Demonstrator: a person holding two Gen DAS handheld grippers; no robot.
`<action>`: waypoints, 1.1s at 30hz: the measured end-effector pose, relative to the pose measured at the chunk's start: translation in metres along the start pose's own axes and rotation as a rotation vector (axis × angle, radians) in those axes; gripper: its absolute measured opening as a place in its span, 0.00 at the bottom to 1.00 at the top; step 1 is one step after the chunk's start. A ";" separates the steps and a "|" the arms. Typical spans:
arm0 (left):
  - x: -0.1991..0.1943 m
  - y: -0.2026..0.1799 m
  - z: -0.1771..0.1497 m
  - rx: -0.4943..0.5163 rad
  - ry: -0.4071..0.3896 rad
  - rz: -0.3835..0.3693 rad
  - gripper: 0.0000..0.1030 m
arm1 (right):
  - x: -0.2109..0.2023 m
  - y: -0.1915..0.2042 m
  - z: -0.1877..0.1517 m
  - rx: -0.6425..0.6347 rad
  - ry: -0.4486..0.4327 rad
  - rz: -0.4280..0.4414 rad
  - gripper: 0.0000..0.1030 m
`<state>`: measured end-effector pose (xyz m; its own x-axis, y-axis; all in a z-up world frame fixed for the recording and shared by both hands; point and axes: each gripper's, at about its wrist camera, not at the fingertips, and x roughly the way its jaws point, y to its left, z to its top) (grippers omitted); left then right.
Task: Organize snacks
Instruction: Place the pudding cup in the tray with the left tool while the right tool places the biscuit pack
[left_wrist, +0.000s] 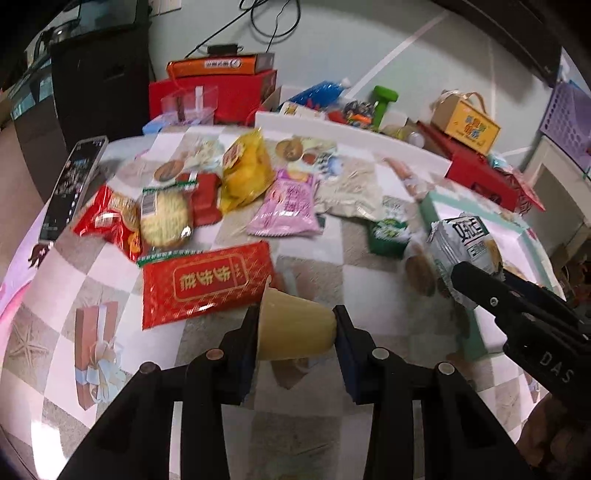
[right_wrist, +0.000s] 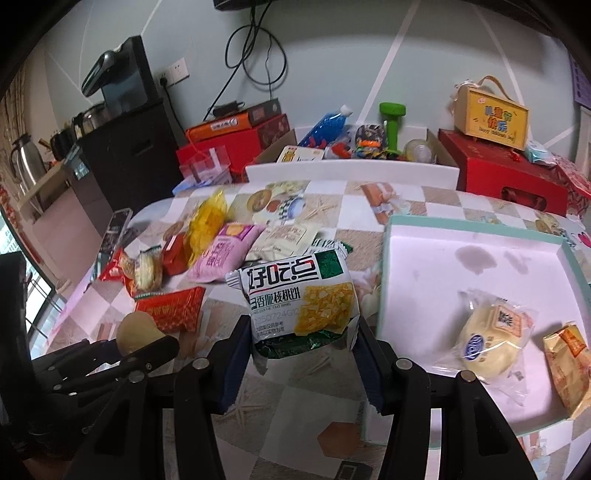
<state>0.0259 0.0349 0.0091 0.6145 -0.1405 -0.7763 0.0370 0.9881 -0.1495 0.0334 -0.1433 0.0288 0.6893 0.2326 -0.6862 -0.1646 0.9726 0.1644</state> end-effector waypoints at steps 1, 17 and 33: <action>-0.002 -0.001 0.001 0.002 -0.006 -0.005 0.39 | -0.002 -0.002 0.001 0.004 -0.005 -0.003 0.55; 0.001 -0.087 0.057 0.129 -0.072 -0.206 0.39 | -0.057 -0.107 0.011 0.235 -0.153 -0.226 0.55; 0.077 -0.206 0.102 0.321 0.044 -0.313 0.39 | -0.032 -0.223 0.032 0.412 0.016 -0.390 0.55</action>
<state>0.1461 -0.1731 0.0422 0.5009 -0.4315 -0.7503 0.4628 0.8661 -0.1891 0.0707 -0.3678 0.0370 0.6323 -0.1405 -0.7619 0.3908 0.9070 0.1571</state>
